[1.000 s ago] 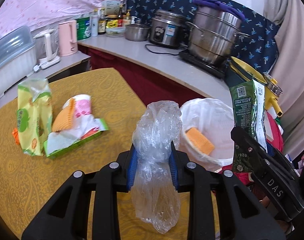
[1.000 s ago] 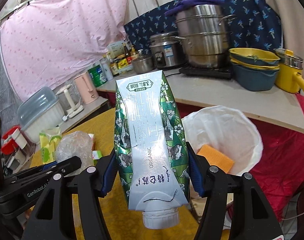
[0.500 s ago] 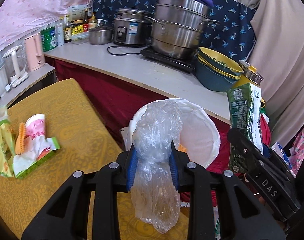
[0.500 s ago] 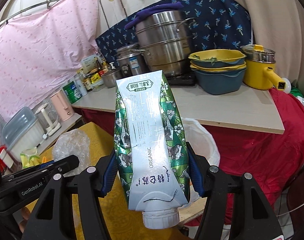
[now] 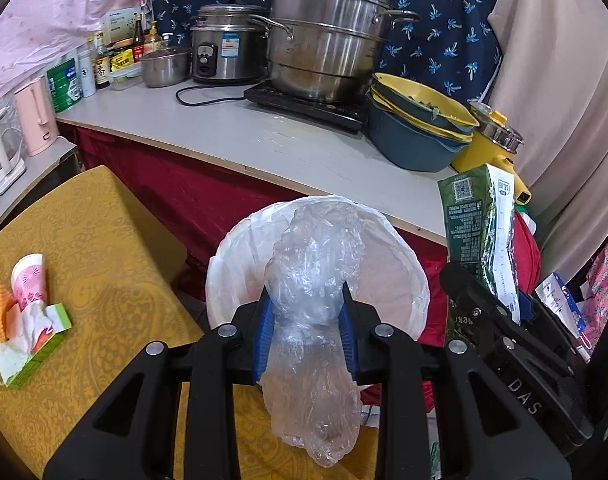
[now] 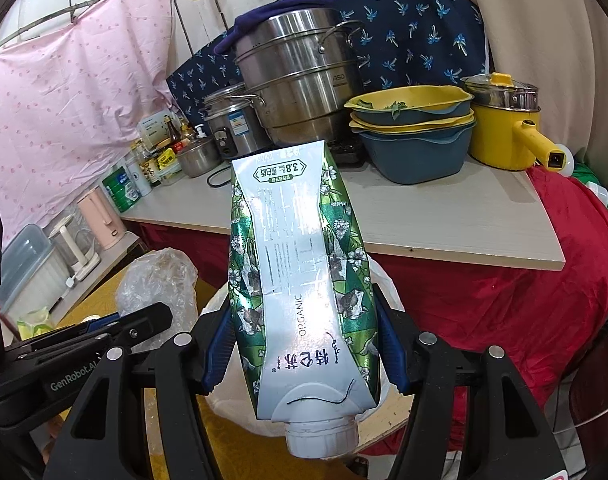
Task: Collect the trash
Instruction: 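Carry the clear wrap and pouch over the bin and open both tools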
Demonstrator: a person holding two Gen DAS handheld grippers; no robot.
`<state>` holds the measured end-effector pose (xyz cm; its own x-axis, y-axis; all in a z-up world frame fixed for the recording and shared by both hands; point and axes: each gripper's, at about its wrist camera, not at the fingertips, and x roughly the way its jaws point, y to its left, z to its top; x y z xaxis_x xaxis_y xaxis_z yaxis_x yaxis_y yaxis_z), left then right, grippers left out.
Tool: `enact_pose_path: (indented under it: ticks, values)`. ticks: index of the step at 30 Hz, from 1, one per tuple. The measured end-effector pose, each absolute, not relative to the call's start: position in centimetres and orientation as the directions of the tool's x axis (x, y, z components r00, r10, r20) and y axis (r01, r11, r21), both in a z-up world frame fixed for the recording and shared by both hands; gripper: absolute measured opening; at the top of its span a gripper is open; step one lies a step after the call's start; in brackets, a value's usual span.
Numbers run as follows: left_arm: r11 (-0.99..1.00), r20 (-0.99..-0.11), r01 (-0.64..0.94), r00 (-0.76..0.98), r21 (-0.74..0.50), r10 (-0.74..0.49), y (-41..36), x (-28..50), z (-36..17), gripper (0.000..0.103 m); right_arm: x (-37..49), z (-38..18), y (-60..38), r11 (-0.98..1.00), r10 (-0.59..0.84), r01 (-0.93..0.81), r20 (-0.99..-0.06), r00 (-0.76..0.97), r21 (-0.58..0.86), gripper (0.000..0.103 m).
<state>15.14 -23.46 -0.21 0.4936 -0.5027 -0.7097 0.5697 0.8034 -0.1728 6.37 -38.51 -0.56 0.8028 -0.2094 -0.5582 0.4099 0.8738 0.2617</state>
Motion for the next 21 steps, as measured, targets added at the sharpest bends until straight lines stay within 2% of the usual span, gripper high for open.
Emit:
enact_pose_path:
  ticks: [7, 11, 13, 18, 21]
  values:
    - [0.796, -0.736, 0.577, 0.458, -0.181, -0.499, -25.3, 17.0, -2.2, 0.03, 8.5, -2.0, -39.8, 0.867, -0.209, 0.424, -0.582, 0.786, 0.262, 0.059]
    - [0.795, -0.743, 0.575, 0.442, -0.196, -0.503, -25.6, 18.0, -3.1, 0.036, 9.6, -2.5, -40.3, 0.866, -0.208, 0.427, -0.591, 0.779, 0.259, 0.06]
    - [0.803, -0.749, 0.56, 0.438, -0.204, -0.496, -25.5, 18.6, -3.5, 0.043, 10.2, -2.8, -40.6, 0.863, -0.2, 0.428, -0.596, 0.777, 0.269, 0.06]
    - [0.824, -0.751, 0.5, 0.427, -0.267, -0.503, -24.0, 20.5, -4.0, 0.07, 11.8, -3.1, -40.8, 0.864, -0.193, 0.426, -0.603, 0.774, 0.27, 0.06]
    - [0.833, -0.739, 0.487, 0.453, -0.263, -0.498, -23.1, 20.9, -3.5, 0.074, 12.3, -2.9, -40.4, 0.865, -0.189, 0.419, -0.596, 0.78, 0.274, 0.063]
